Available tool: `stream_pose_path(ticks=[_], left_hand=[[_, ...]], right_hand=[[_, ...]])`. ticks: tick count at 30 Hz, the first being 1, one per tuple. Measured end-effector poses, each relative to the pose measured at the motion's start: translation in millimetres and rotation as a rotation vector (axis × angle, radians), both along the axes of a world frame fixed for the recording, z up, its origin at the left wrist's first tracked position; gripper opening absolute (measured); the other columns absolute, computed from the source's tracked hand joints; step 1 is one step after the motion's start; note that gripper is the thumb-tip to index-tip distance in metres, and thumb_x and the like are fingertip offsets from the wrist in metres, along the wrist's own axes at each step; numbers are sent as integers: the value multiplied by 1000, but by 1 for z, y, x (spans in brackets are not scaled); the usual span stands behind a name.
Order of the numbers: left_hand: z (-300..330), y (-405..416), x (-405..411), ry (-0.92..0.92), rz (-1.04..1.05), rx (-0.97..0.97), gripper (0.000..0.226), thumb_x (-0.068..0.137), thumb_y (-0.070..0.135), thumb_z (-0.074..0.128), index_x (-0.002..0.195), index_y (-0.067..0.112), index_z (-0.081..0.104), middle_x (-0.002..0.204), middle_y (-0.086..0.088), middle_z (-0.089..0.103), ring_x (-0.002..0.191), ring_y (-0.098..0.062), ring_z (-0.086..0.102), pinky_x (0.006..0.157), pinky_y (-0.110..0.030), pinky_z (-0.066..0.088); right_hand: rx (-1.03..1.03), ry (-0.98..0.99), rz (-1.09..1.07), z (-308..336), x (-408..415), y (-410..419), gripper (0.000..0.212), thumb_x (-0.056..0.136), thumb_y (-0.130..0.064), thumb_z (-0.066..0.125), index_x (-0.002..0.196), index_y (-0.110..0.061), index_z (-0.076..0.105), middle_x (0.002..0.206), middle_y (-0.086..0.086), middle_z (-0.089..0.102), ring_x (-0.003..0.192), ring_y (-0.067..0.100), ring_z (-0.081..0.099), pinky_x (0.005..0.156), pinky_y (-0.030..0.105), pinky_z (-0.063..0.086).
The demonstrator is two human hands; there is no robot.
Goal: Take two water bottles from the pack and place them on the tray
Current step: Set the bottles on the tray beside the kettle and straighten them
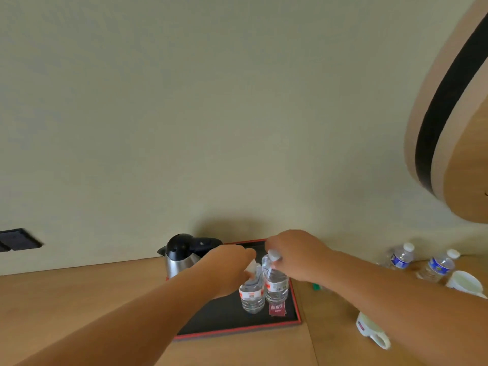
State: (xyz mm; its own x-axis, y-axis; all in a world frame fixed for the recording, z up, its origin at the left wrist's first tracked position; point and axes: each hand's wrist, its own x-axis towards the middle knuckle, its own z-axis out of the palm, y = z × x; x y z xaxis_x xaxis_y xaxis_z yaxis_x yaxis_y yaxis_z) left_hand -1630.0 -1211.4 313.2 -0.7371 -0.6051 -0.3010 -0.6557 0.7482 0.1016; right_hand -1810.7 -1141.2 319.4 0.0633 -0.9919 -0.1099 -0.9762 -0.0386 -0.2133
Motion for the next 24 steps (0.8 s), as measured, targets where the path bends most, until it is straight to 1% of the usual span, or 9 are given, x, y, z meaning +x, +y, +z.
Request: stream_pose_path(ticks=[2,4,6,7,10,13,15,20,24], left_hand=[[-5,-16,-12,11,20,6,31,107,25,51,137,20,55,132,-4,65,118,-25,64,96,-33,48],[-9,-32,-23,2,45,19,38,108,24,48,145,19,52,143,-5,61,129,-26,60,105,-34,45],[-13,-48,-33,-19,65,36,41,109,24,45,149,17,50,150,-5,56,135,-25,55,109,-33,40],[-14,-55,-38,-13,67,34,40,108,25,45,147,17,51,149,-5,58,134,-24,56,107,-32,41],[-16,-74,-51,8,46,-11,30,103,25,48,131,20,56,131,-4,66,120,-25,62,94,-32,46],[-21,-91,-64,-4,34,-26,27,103,26,49,128,17,55,123,-6,65,115,-27,62,89,-32,46],[-25,-101,-70,-8,21,-47,27,104,27,50,128,16,54,120,-8,65,113,-28,63,88,-34,47],[-36,-120,-76,5,37,-64,29,104,27,52,130,15,53,123,-8,65,115,-28,62,82,-31,41],[-40,-132,-75,35,66,-34,31,103,26,56,132,17,55,126,-6,66,116,-26,62,83,-31,43]], right_hand=[[3,-6,-21,-4,-10,-16,19,99,-24,57,113,-16,67,107,2,70,98,21,65,75,27,39],[17,15,-21,-5,-18,-32,18,97,-18,55,111,-13,67,106,6,70,98,24,64,77,31,47],[14,25,-28,-6,-28,-47,19,95,-15,55,111,-13,66,105,7,69,97,26,64,80,37,51],[3,29,-29,-8,-32,-55,19,95,-14,55,111,-13,66,104,8,69,96,27,64,80,38,52],[-18,20,-42,-16,-45,-72,16,95,-15,55,107,-11,65,101,8,67,92,27,62,76,35,49],[-51,3,-65,-24,-53,-85,14,96,-17,55,104,-11,64,88,3,58,81,22,53,69,30,40],[-73,-15,-80,-27,-57,-94,13,96,-16,56,104,-12,64,85,-1,53,79,20,50,67,29,37],[-100,-28,-95,-33,-65,-112,14,95,-16,57,106,-12,65,85,-4,49,82,21,51,69,27,31],[-77,-35,-109,-36,-66,-121,15,94,-15,58,106,-12,66,87,1,59,79,20,50,65,28,34]])
